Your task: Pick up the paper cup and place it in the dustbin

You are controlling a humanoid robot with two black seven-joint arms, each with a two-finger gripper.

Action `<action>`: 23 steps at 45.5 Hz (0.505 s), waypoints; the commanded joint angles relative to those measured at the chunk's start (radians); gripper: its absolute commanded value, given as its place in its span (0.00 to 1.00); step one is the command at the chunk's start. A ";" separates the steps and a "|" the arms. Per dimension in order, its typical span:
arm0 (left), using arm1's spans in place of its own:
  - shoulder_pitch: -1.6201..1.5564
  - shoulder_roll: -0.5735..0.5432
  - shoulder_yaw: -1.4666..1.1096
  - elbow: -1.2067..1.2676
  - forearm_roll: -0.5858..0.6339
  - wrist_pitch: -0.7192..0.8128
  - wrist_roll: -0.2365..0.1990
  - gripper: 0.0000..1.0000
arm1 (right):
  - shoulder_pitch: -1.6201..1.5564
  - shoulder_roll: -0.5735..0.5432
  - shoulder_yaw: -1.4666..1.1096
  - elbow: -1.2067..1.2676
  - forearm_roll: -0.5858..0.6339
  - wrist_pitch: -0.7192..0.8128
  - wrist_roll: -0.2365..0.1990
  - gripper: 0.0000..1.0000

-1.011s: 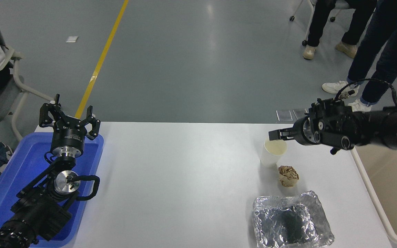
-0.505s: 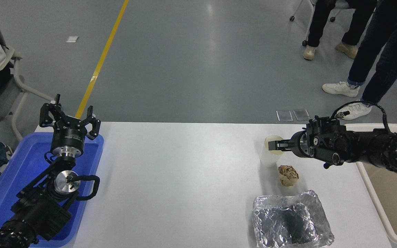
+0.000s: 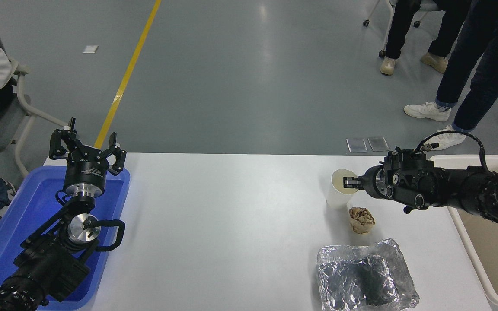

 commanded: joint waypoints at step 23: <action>0.003 0.002 -0.002 0.000 0.002 0.000 0.001 0.99 | 0.781 -0.376 -0.284 0.802 0.001 0.060 -0.001 0.00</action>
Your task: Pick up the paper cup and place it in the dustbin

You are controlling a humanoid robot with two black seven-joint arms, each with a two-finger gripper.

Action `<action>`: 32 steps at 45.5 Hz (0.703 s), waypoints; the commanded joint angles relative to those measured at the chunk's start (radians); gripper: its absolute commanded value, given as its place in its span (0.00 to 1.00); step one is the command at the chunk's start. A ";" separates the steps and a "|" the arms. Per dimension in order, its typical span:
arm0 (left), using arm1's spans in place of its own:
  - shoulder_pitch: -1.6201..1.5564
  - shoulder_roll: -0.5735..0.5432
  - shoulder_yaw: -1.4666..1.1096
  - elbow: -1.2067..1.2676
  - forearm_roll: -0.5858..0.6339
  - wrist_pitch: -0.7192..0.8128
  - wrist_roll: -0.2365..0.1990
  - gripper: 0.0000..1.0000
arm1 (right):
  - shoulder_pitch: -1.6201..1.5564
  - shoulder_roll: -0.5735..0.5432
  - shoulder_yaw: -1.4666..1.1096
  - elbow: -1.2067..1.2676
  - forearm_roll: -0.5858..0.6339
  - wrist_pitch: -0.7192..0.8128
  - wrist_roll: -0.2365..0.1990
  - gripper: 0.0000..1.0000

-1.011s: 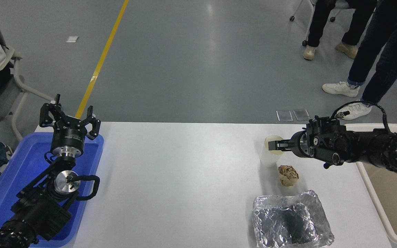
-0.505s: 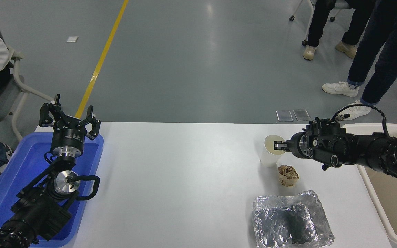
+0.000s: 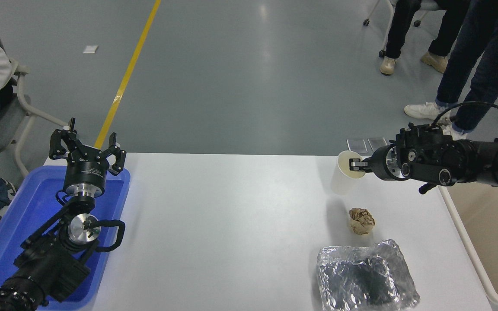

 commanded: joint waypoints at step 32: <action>0.002 0.001 -0.002 0.000 0.000 0.000 0.001 0.99 | 0.715 -0.163 -0.342 0.432 0.016 0.218 -0.002 0.00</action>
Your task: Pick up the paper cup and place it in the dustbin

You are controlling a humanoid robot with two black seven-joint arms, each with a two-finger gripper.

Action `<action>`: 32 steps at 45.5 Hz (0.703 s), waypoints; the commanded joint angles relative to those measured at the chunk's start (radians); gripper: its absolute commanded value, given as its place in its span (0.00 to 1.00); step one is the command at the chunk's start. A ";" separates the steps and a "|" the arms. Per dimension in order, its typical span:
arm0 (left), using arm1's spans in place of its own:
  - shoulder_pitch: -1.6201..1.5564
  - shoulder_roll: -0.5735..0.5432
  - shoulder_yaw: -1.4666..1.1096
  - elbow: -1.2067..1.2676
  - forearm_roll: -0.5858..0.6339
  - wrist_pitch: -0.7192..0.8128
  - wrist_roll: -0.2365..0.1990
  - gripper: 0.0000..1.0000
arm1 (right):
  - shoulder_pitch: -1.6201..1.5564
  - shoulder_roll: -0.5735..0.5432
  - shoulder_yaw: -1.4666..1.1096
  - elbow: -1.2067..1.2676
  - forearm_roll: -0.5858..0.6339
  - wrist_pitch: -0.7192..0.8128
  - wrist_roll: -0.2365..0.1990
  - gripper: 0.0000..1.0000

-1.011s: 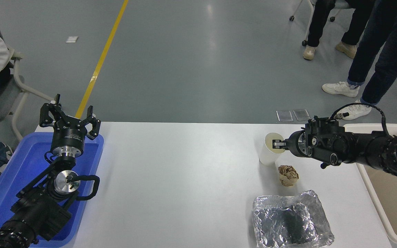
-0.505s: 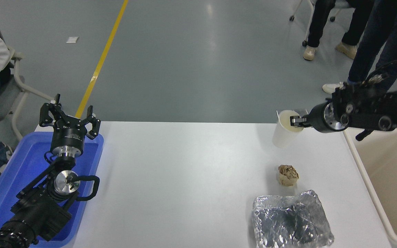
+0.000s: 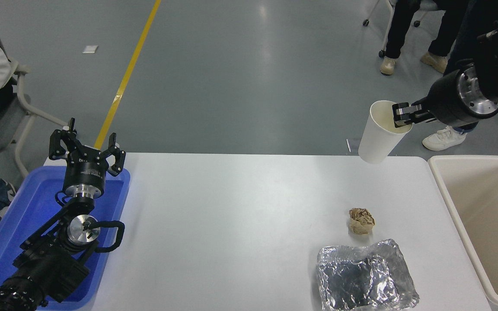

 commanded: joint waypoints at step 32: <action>0.000 0.000 0.001 0.000 -0.003 0.000 -0.001 0.99 | -0.353 -0.474 -0.056 -0.526 -0.325 -0.008 0.030 0.00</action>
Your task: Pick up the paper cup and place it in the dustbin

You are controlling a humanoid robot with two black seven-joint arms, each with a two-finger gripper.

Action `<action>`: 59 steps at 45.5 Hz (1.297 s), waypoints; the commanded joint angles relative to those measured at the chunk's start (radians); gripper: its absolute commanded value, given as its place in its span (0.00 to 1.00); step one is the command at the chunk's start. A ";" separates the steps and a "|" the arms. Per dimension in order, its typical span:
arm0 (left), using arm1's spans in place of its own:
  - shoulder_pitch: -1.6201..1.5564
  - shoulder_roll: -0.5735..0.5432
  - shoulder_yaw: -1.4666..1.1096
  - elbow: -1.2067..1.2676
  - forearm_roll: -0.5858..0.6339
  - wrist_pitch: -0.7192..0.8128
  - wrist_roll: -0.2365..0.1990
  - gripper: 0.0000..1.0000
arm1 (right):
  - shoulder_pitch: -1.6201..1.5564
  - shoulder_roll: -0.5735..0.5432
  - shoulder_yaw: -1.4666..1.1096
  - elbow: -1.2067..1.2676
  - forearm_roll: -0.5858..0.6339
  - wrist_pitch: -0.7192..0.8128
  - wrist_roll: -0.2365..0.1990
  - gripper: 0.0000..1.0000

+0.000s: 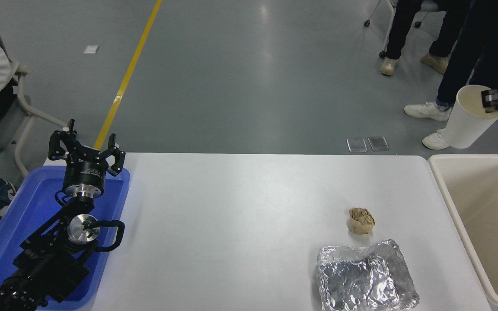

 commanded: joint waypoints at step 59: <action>-0.001 -0.002 -0.001 0.000 0.000 0.000 0.000 0.99 | -1.449 0.271 1.073 -0.998 0.053 -0.238 0.044 0.00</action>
